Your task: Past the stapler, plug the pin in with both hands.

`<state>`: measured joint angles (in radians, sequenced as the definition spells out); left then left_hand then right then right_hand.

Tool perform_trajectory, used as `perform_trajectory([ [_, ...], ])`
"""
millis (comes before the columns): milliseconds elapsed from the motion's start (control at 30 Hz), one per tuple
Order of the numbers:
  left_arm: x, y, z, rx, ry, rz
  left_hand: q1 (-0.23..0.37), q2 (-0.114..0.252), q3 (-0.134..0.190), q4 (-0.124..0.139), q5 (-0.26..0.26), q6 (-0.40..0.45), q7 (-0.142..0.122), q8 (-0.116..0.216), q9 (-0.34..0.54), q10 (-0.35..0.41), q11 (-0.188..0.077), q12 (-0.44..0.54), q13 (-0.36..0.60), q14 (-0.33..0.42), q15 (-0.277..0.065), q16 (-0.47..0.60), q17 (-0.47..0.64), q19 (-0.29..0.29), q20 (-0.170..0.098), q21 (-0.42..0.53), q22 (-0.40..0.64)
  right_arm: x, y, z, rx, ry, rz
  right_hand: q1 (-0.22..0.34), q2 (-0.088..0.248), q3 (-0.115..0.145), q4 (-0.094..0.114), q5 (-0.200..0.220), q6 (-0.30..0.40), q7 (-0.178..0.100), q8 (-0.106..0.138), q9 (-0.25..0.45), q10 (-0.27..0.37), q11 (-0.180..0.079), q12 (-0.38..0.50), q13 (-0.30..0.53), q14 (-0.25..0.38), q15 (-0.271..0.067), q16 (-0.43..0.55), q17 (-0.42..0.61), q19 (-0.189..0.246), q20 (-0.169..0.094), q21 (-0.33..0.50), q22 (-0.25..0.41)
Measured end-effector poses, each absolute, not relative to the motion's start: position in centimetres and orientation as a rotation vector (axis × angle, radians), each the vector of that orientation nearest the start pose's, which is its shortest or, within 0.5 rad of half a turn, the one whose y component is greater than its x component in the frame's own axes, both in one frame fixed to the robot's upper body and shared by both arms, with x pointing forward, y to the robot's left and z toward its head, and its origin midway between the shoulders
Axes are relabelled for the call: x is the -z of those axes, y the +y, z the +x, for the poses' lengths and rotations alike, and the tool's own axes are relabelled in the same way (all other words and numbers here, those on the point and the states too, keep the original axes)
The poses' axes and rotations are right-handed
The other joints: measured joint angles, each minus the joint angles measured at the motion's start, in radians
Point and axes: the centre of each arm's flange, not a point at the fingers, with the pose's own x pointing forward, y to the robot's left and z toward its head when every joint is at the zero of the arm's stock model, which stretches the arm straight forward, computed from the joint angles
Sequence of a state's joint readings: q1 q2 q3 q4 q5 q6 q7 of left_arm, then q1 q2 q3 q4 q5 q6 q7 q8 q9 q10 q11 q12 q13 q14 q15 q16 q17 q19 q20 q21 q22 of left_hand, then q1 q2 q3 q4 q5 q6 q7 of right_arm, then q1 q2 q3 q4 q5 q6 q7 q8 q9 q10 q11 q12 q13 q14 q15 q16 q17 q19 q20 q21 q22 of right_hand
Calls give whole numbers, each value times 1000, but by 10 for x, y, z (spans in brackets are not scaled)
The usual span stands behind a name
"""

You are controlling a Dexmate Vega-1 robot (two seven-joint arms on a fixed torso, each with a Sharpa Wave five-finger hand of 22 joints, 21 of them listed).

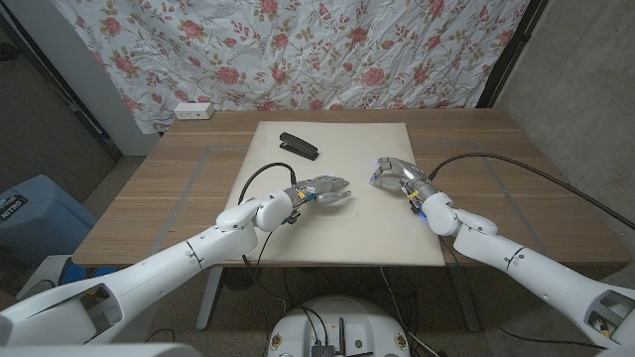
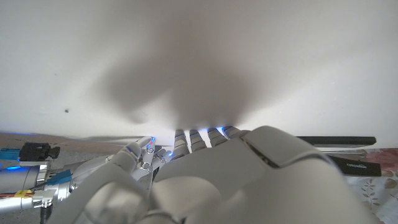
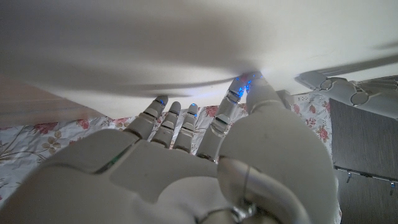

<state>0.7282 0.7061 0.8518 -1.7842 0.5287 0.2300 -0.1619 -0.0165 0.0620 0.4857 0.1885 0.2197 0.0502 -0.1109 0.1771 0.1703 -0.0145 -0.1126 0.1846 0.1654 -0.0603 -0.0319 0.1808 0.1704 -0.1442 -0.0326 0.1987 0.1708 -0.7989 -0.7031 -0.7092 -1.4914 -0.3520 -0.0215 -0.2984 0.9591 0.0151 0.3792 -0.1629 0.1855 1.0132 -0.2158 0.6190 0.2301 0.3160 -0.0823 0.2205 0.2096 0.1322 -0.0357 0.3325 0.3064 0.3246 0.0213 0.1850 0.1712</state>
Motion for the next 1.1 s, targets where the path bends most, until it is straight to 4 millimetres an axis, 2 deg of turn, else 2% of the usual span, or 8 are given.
perform_trajectory([
  [1100,72,111,594,383,-495,1456,5,3,7,-7,0,4,-3,0,-1,0,0,0,-1,3,-4,-7,0,9,-1,-1,-1,87,-235,638,12,-582,-1149,-4,4,0,0,0,5,-4,-2,0,0,0,0,2,8,0,0,0,7,-7,8,-2],
])
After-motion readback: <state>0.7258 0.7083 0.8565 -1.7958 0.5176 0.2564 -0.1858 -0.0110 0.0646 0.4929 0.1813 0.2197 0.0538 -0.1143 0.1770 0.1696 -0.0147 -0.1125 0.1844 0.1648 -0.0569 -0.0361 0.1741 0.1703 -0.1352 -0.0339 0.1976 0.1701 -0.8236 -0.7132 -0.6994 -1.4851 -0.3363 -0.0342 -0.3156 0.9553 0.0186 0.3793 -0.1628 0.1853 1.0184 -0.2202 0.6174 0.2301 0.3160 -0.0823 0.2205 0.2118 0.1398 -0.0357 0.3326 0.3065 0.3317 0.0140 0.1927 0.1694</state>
